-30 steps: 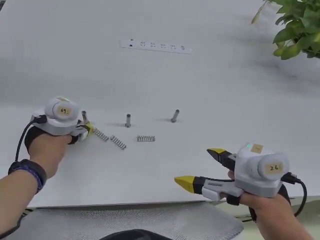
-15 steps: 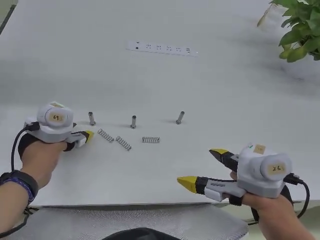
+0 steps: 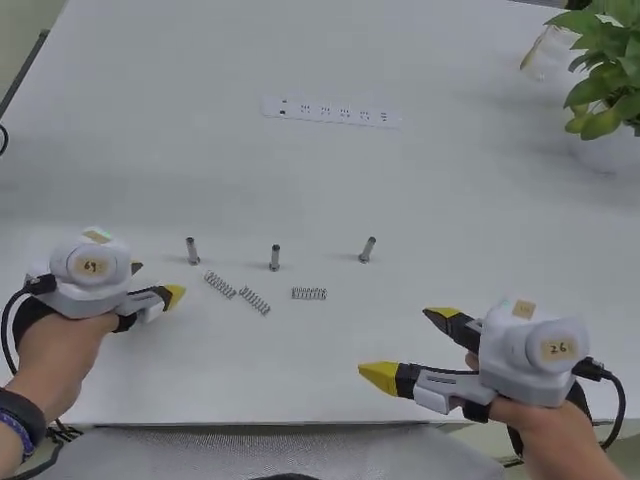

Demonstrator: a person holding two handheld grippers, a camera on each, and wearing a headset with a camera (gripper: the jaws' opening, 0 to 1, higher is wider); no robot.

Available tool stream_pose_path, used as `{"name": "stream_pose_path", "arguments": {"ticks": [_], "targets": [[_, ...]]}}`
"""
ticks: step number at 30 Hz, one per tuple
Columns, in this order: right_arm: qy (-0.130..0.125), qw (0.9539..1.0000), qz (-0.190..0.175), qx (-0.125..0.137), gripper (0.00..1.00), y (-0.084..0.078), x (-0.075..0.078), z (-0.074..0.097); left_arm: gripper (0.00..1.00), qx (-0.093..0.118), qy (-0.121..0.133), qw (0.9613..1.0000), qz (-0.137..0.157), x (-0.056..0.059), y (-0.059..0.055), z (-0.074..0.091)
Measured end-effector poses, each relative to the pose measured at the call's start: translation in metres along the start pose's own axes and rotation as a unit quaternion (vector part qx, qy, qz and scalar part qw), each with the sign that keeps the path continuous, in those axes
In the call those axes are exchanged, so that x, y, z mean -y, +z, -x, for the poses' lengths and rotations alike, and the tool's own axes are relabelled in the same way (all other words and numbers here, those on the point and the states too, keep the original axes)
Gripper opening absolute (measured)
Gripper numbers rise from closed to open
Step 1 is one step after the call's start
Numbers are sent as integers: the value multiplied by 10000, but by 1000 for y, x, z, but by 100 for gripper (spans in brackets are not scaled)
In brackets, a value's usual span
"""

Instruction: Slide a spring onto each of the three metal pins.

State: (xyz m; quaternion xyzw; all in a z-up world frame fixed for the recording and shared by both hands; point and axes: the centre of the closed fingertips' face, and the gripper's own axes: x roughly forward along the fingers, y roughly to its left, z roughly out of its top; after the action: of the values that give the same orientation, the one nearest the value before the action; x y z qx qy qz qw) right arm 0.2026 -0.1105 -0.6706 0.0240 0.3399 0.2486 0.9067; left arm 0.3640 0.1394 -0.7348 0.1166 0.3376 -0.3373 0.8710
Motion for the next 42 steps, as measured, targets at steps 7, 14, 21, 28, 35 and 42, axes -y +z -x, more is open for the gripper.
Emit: {"name": "stream_pose_path", "arguments": {"ticks": [7,14,21,28,35,42], "targets": [[10,10000,23,14,77,2,1,0,41,87,-57,9999,-94,2,6,17],[11,10000,22,-2,77,0,2,-1,44,252,-83,9996,109,3,10,34],[0,10000,-16,-39,77,-6,2,1,49,358,-85,9992,167,4,12,53],[-7,10000,-57,-66,77,-11,2,0,54,390,-87,9992,94,5,11,72],[4,10000,-65,-59,77,-10,2,-3,62,604,-80,9977,290,8,19,91],[48,10000,-36,-53,77,-8,1,-7,71,632,-210,9977,144,21,22,98]]}}
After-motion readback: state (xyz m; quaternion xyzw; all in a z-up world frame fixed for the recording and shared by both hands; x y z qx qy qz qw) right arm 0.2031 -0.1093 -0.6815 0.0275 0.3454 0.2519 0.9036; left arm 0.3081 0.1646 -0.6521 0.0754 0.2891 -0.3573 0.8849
